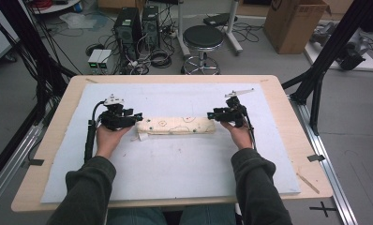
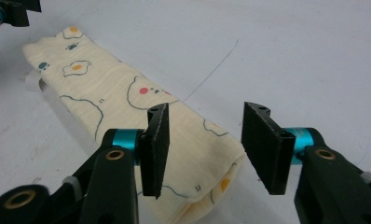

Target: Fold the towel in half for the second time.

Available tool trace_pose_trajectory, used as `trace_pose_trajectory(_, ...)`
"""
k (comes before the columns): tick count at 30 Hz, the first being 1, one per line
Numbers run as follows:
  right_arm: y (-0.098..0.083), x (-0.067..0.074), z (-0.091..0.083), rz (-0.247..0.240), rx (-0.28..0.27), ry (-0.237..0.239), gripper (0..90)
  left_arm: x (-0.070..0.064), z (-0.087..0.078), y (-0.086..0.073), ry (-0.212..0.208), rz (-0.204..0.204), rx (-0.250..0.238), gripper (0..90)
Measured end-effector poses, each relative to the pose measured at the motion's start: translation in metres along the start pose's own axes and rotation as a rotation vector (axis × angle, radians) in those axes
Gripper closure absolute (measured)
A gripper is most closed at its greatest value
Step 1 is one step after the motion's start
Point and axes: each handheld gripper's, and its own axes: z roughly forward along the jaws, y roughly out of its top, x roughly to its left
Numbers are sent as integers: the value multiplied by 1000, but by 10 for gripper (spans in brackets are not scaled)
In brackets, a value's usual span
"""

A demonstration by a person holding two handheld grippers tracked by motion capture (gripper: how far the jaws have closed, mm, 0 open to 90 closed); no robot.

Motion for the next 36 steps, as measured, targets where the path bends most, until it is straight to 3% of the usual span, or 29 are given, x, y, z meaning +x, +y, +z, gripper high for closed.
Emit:
trace_pose_trajectory(6, 2, 2, -7, -2, -22, -6, 461, 1, -6, 2, -11, -10, -11, 417)
trace_pose_trajectory(14, 2, 2, -15, 15, -44, -3, 404, -1, -12, 3, -33, -16, -16, 402)
trace_pose_trajectory(25, 2, 9, -24, 14, -74, -6, 316, -7, -23, 5, -62, 15, -27, 386)
trace_pose_trajectory(36, 3, 18, -29, -6, -85, 20, 256, -15, -30, 5, -80, 52, -23, 376)
